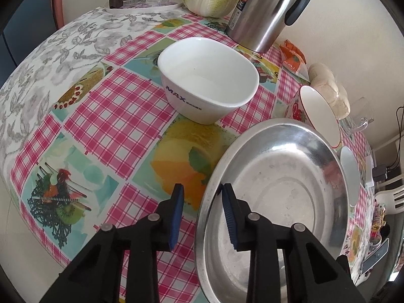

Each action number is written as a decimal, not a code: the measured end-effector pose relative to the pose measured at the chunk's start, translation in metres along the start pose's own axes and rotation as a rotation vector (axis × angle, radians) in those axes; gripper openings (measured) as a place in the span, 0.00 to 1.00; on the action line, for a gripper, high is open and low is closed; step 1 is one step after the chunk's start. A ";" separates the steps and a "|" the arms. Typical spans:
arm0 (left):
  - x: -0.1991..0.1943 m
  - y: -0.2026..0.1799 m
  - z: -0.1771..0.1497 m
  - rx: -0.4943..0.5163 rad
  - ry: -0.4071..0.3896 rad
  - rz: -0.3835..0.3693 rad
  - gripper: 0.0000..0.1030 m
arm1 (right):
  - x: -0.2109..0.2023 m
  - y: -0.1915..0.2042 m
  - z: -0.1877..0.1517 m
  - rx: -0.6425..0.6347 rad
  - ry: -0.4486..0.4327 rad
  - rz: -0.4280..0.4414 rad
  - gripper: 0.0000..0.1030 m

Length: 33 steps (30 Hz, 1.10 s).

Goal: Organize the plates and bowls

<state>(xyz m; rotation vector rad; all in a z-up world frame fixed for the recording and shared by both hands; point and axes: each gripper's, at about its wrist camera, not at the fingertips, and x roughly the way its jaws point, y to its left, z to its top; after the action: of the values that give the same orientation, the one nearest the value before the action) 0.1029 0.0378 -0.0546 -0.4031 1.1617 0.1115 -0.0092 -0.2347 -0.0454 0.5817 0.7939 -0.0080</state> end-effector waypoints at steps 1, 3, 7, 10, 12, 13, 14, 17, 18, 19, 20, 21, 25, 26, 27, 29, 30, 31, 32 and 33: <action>0.000 0.000 0.000 0.001 0.000 0.001 0.30 | 0.000 0.000 0.000 -0.003 0.002 -0.002 0.22; 0.001 -0.001 0.000 0.003 0.001 0.001 0.28 | -0.001 0.001 -0.001 -0.011 0.008 -0.008 0.22; 0.003 -0.004 0.000 0.024 0.008 -0.004 0.21 | 0.001 0.002 -0.002 -0.015 0.017 -0.018 0.22; 0.003 -0.006 0.000 0.037 0.006 0.006 0.20 | 0.002 -0.001 -0.001 -0.015 0.016 -0.042 0.22; 0.003 -0.006 0.000 0.039 0.008 0.005 0.20 | 0.002 -0.003 0.000 -0.007 0.013 -0.044 0.22; 0.003 -0.006 0.000 0.039 0.007 0.005 0.20 | 0.002 -0.003 0.000 -0.005 0.014 -0.043 0.22; 0.003 -0.007 0.000 0.039 0.007 0.006 0.20 | 0.002 -0.003 0.000 -0.005 0.015 -0.045 0.22; 0.004 -0.006 0.000 0.037 0.008 0.004 0.20 | 0.002 -0.002 0.000 -0.011 0.019 -0.047 0.22; 0.004 -0.006 0.000 0.037 0.009 0.004 0.20 | 0.003 -0.002 0.000 -0.013 0.020 -0.045 0.22; 0.004 -0.006 0.000 0.037 0.009 0.004 0.20 | 0.003 -0.002 0.000 -0.014 0.019 -0.046 0.22; 0.004 -0.006 0.000 0.036 0.009 0.004 0.20 | 0.003 -0.002 -0.001 -0.014 0.019 -0.046 0.22; 0.004 -0.006 0.000 0.034 0.011 0.005 0.20 | 0.003 -0.002 -0.001 -0.014 0.018 -0.048 0.22; 0.003 -0.006 0.000 0.037 0.016 0.013 0.21 | 0.001 -0.001 0.000 -0.018 0.010 -0.052 0.25; 0.003 -0.007 0.000 0.038 0.017 0.015 0.21 | 0.001 0.000 0.000 -0.020 0.006 -0.052 0.25; 0.003 -0.007 0.000 0.039 0.018 0.016 0.21 | 0.000 0.001 0.001 -0.024 0.001 -0.055 0.25; 0.003 -0.007 0.000 0.041 0.015 0.020 0.21 | -0.002 0.001 0.001 -0.032 -0.008 -0.060 0.25; 0.001 -0.007 0.001 0.043 0.009 0.023 0.21 | -0.003 0.002 0.001 -0.034 -0.013 -0.062 0.25; 0.000 -0.007 0.001 0.046 0.003 0.027 0.21 | -0.004 0.002 0.002 -0.037 -0.019 -0.063 0.25; -0.003 -0.007 0.001 0.050 -0.005 0.030 0.21 | -0.004 0.002 0.003 -0.040 -0.025 -0.064 0.25; -0.005 -0.007 0.002 0.053 -0.013 0.033 0.21 | -0.005 0.002 0.003 -0.041 -0.030 -0.067 0.25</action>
<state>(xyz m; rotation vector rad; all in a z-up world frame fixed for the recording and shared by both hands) 0.1044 0.0325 -0.0479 -0.3361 1.1560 0.1119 -0.0106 -0.2354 -0.0389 0.5148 0.7823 -0.0615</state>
